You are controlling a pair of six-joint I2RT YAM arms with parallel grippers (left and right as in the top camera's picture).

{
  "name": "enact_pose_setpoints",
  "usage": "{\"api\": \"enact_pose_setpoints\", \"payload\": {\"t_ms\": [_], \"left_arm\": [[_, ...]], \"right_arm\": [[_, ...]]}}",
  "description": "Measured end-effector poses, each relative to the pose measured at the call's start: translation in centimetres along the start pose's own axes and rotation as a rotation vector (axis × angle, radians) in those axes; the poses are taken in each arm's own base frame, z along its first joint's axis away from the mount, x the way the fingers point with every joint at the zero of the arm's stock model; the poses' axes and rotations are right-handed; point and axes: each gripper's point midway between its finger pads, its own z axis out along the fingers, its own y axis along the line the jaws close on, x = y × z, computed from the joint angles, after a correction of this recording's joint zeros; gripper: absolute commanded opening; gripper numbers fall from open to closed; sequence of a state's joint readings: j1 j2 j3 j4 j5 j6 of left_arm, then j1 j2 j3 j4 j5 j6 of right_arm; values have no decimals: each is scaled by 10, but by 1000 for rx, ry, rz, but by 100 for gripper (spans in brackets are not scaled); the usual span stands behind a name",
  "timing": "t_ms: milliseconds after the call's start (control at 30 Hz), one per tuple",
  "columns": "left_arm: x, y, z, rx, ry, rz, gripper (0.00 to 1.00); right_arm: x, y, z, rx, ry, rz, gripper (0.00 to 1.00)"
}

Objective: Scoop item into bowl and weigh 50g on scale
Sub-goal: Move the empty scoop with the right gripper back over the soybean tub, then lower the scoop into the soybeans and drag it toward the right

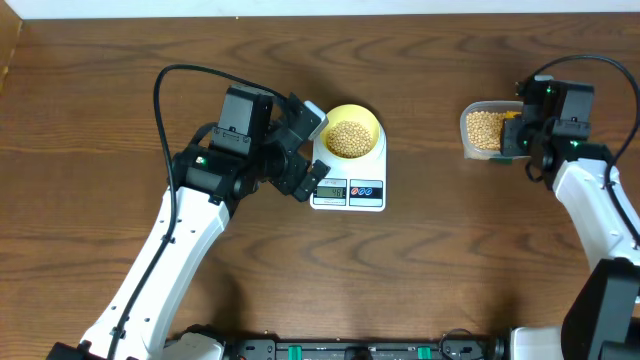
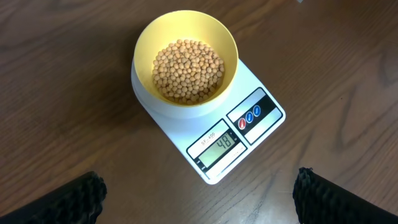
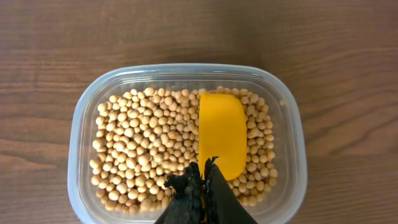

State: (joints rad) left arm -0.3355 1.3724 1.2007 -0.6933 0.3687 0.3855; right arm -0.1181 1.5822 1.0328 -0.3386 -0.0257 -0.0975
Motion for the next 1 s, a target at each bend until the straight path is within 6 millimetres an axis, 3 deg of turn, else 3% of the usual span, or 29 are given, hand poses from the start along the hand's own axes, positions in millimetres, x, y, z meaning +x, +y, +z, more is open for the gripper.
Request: {"api": "enact_pose_setpoints", "payload": {"t_ms": [233, 700, 1000], "left_arm": [[0, 0, 0, 0, 0, 0, 98], [0, 0, 0, 0, 0, 0, 98], [0, 0, 0, 0, 0, 0, 98]], "right_arm": [[1, 2, 0, -12, 5, 18, 1], [6, 36, -4, -222, 18, 30, 1], [5, 22, -7, -268, 9, 124, 1]]}}
